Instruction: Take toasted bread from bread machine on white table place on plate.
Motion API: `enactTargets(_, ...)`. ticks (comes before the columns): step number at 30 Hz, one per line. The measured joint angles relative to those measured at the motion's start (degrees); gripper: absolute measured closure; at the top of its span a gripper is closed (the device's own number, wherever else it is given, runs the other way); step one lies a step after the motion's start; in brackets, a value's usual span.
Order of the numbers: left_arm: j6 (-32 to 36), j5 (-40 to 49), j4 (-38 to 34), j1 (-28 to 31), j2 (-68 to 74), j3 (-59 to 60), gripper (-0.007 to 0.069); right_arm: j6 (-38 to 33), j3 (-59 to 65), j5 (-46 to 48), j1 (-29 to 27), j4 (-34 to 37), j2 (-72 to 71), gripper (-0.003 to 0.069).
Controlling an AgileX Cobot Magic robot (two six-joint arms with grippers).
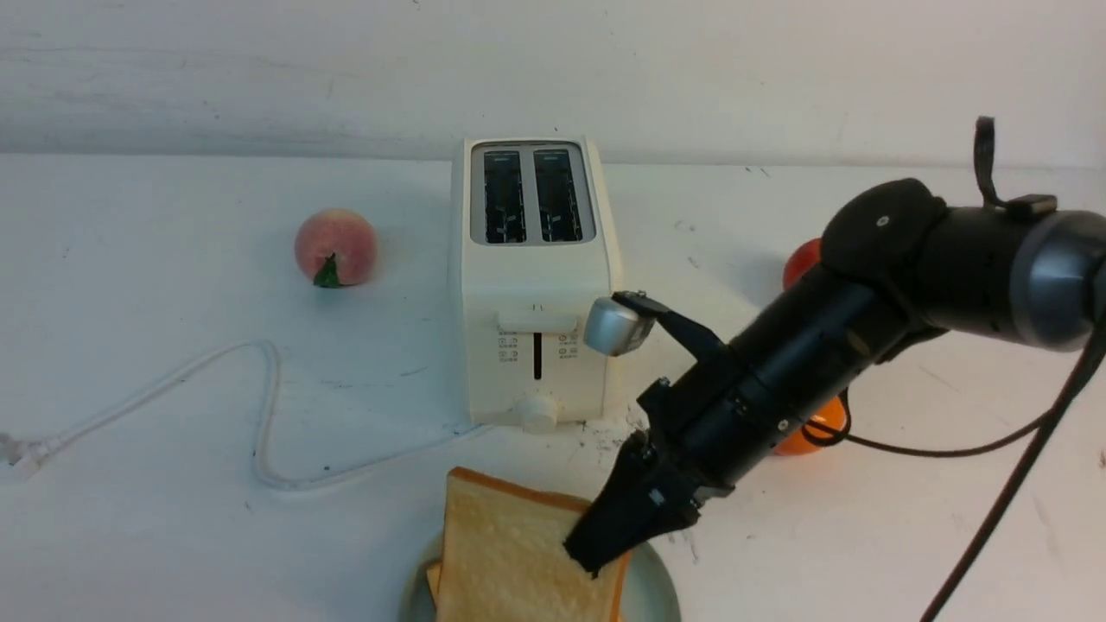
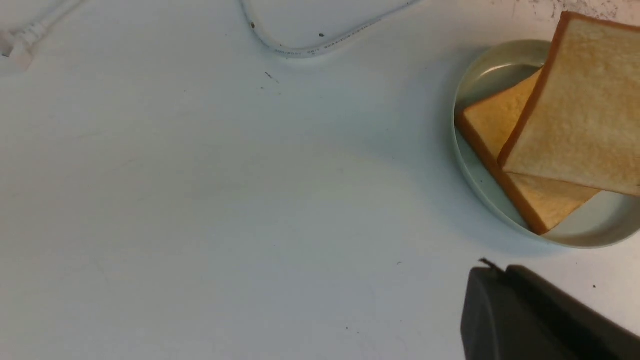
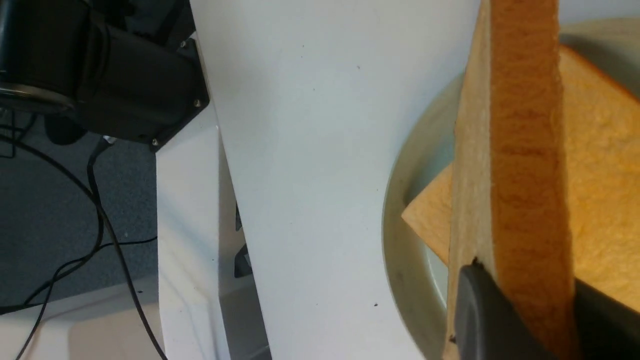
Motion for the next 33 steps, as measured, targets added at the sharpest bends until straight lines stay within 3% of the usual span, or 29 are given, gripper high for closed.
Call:
enactTargets(7, 0.0, 0.9, -0.1, 0.0, 0.0, 0.0, 0.0638, 0.0, 0.0, -0.7, 0.0, 0.0, 0.4, 0.0458)
enactTargets(13, 0.0, 1.2, -0.1, 0.0, 0.0, 0.0, 0.0638, 0.0, -0.7, -3.6, 0.0, -1.9, 0.4, 0.0275)
enactTargets(19, 0.0, 1.3, -0.1, 0.0, 0.0, 0.0, 0.0638, 1.0, -7.0, -1.7, 0.0, -7.7, 0.4, 0.0183)
enactTargets(22, 0.0, 1.4, -0.1, 0.0, 0.0, 0.0, 0.0638, 4.0, -10.8, -0.5, 0.0, -10.9, 0.4, 0.0174)
enactTargets(28, 0.0, 1.5, -0.1, 0.0, 0.0, 0.0, 0.0636, 19.9, -24.8, 1.4, 0.0, -22.2, 0.3, 0.0179)
enactTargets(32, 0.0, 1.4, -0.2, 0.0, 0.0, 0.0, 0.0636, 34.0, -30.5, 1.8, 0.0, -29.1, -2.2, 0.0257)
enactTargets(33, 0.0, 1.4, -0.2, 0.0, 0.0, 0.0, 0.0636, 34.6, -31.0, 1.9, 0.0, -29.8, -2.7, 0.0264)
